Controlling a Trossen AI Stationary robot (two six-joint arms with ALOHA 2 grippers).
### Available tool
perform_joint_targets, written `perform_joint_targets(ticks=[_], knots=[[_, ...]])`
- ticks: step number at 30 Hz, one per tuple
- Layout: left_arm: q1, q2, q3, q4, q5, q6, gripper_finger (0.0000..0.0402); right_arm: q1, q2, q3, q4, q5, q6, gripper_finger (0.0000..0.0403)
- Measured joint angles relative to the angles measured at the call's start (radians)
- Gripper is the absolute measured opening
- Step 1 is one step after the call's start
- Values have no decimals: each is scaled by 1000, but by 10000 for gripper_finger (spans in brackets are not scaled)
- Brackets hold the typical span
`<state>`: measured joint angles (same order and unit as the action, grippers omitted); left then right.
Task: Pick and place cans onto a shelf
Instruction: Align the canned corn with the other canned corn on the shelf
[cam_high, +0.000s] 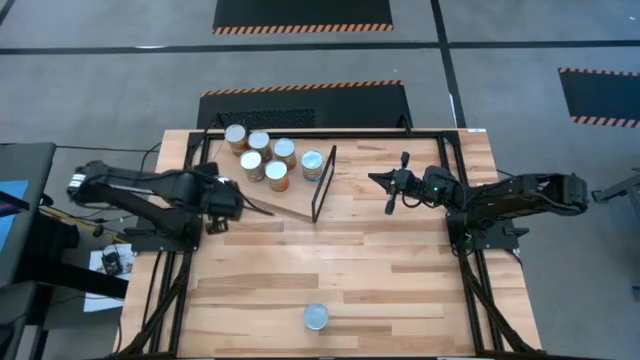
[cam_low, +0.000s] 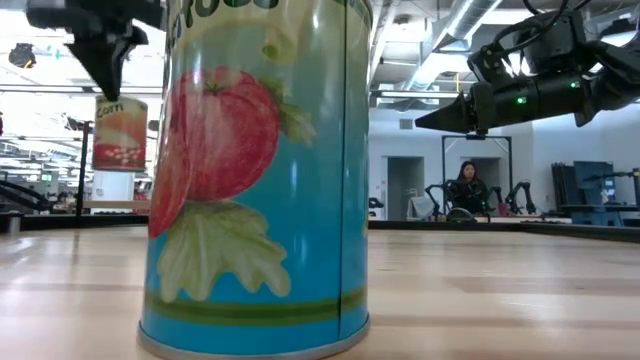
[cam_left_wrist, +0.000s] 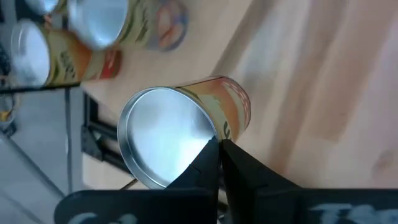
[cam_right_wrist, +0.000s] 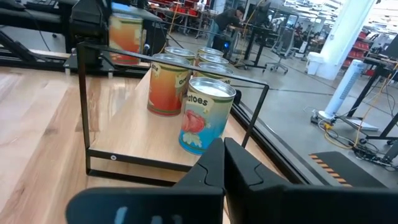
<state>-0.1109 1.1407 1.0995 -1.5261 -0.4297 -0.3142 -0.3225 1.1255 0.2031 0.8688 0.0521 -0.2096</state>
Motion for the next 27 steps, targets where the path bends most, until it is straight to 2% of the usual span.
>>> perform_joint_targets(ticks=[7, 14, 19, 27], knots=[[191, -72, -136, 137, -50, 185, 0, 0, 0, 0, 0, 0, 0, 15], [366, -60, -143, 224, -81, 446, 0, 0, 0, 0, 0, 0, 0, 16], [478, -59, -143, 284, -71, 620, 0, 0, 0, 0, -3, 1, 0, 14], [630, -59, -142, 387, 18, 875, 0, 0, 0, 0, -4, 0, 0, 17]])
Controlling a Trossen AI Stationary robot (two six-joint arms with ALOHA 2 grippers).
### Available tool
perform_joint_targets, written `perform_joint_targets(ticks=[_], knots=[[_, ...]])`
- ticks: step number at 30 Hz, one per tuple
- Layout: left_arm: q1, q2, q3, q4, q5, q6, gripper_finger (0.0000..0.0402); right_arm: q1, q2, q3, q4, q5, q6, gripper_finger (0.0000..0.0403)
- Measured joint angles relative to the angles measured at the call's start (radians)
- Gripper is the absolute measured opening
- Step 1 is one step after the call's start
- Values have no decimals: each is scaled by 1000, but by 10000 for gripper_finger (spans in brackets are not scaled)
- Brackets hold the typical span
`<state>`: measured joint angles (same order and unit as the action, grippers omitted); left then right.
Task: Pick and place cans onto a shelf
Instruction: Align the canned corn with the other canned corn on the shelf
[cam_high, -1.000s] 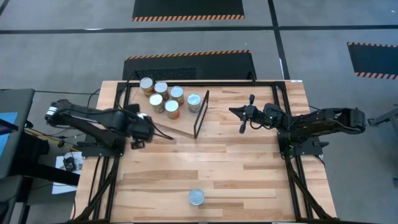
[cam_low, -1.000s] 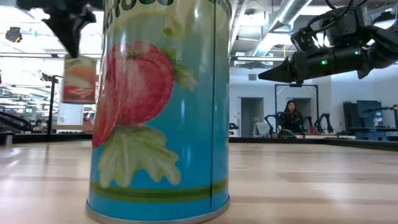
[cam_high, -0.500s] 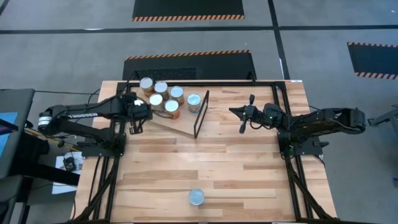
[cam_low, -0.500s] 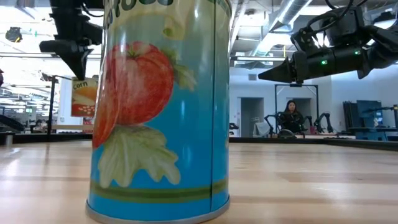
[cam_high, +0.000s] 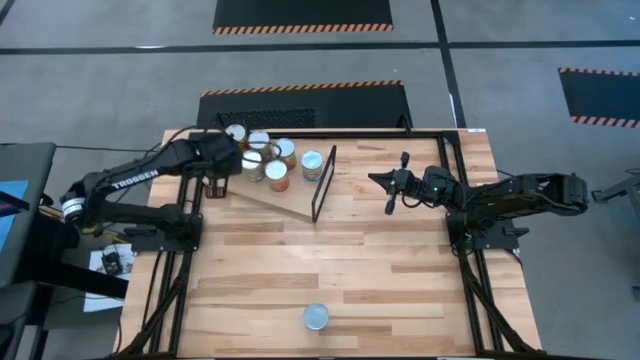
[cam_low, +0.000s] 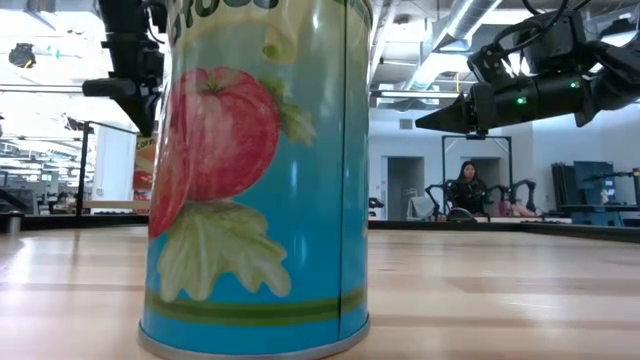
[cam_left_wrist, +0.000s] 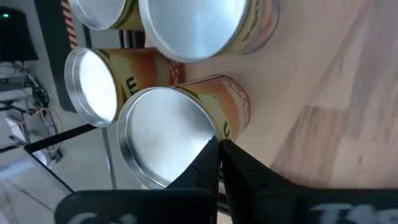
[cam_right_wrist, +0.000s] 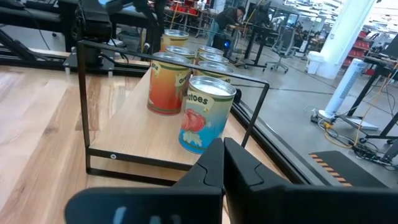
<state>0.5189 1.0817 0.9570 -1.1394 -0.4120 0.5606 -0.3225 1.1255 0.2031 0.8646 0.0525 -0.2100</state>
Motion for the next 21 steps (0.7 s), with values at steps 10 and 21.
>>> perform_joint_targets(ticks=[10, 21], knots=[[159, 0, 0, 27, 107, 213, 0, 0, 0, 0, 0, 0, 0, 16], [206, 0, 0, 36, 170, 248, 0, 0, 0, 0, 0, 0, 0, 15]])
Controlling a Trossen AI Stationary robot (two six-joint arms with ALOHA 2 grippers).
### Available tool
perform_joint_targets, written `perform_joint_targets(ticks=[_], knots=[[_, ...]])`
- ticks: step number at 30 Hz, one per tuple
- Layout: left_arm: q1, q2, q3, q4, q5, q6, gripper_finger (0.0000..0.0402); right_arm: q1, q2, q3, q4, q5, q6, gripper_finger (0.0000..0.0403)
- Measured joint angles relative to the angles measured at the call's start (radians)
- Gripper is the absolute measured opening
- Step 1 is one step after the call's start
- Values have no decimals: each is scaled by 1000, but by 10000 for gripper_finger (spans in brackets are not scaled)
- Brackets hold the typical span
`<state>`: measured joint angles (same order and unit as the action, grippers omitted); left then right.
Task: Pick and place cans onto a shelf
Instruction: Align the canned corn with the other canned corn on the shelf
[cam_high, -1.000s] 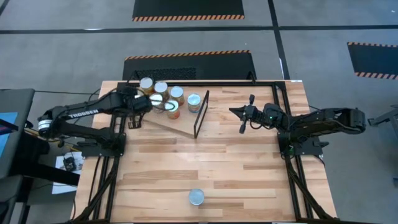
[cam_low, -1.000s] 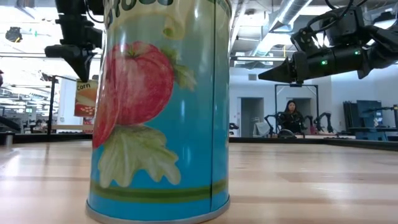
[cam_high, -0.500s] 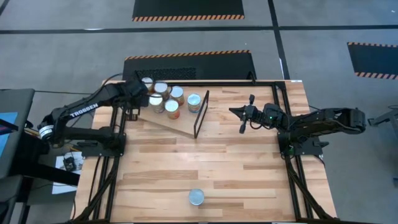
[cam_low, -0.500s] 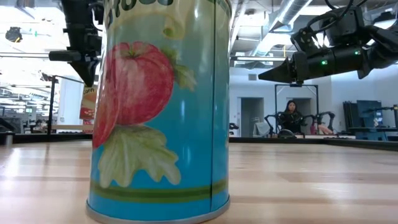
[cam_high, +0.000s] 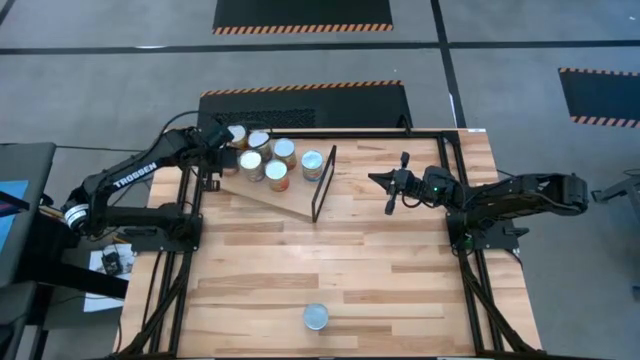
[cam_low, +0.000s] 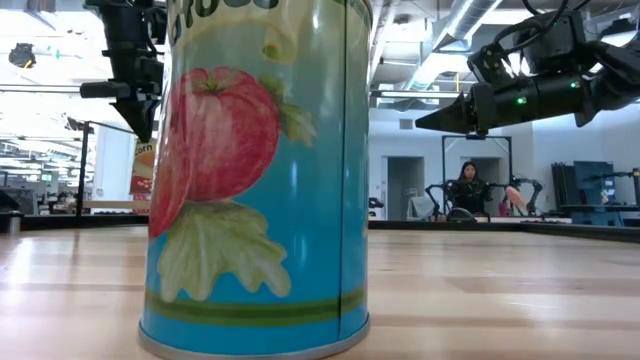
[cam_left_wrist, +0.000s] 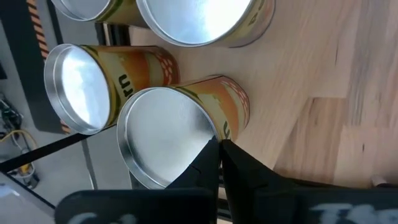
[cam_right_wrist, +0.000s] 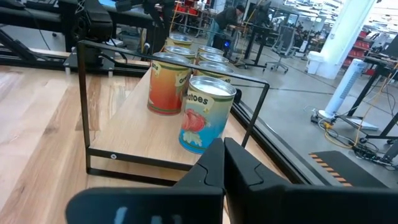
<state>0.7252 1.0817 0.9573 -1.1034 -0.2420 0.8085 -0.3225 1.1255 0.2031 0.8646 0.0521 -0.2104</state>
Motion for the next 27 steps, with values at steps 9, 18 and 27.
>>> perform_joint_targets(ticks=[9, 18, 27], knots=[[27, 0, 0, 5, 11, 11, 0, 0, 0, 0, 0, 0, 0, 14], [51, 0, 0, 19, 37, 11, 0, 0, 0, 0, 0, 0, 0, 16], [54, 43, 0, 22, 53, 13, 0, 0, 0, 0, 0, 0, 0, 17]])
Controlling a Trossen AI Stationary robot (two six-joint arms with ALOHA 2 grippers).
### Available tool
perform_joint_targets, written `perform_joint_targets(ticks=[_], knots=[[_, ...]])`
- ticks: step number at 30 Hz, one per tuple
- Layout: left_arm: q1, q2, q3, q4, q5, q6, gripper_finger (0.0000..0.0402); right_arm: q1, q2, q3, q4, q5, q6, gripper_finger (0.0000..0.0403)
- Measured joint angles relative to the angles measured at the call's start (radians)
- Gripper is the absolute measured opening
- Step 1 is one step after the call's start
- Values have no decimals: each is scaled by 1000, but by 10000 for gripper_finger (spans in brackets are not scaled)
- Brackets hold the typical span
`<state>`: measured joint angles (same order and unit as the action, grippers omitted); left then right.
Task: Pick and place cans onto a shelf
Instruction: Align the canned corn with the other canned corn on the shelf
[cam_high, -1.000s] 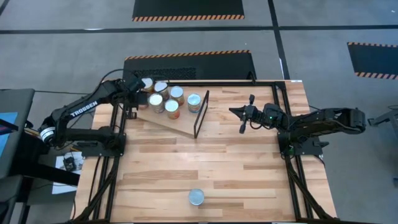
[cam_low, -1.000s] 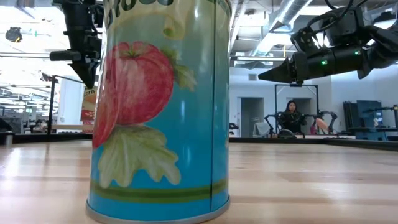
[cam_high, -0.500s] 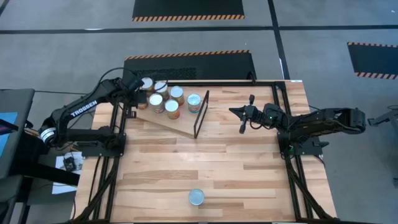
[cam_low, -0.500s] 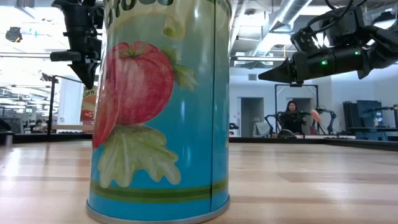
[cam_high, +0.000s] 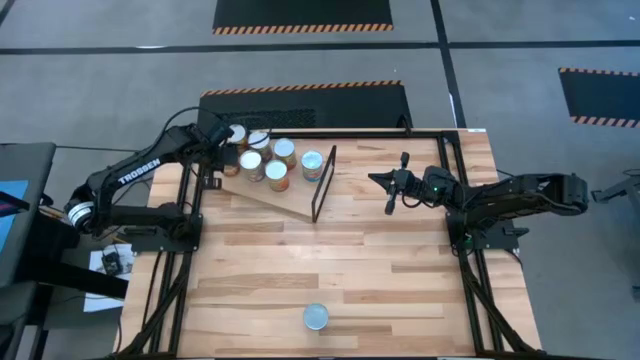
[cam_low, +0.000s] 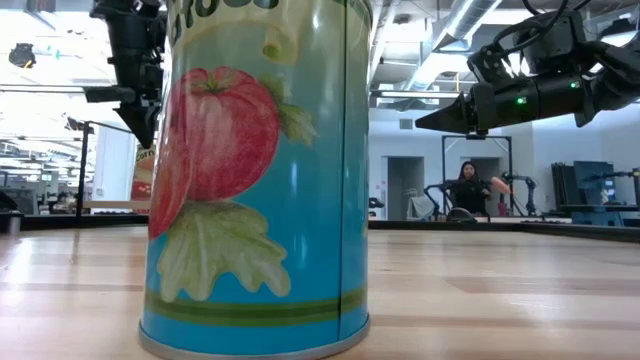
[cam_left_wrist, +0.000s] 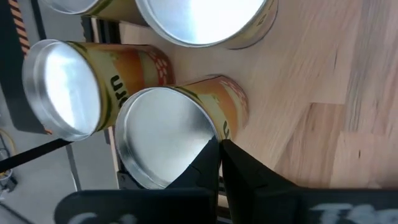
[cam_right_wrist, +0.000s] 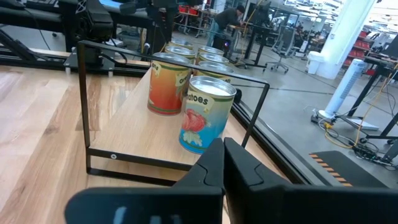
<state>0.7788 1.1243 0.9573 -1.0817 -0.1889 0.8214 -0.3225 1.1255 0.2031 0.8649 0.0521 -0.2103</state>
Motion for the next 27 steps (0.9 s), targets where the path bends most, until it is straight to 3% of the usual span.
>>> perform_joint_targets(ticks=[7, 18, 27], knots=[[0, 28, 4, 11, -15, -14, 4, 0, 0, 0, 0, 0, 0, 14], [0, 30, 1, 7, -56, -20, 49, 0, 0, 0, 0, 0, -1, 16], [0, 30, 0, 20, -60, -32, 53, 0, 0, 0, 0, 0, -1, 18]])
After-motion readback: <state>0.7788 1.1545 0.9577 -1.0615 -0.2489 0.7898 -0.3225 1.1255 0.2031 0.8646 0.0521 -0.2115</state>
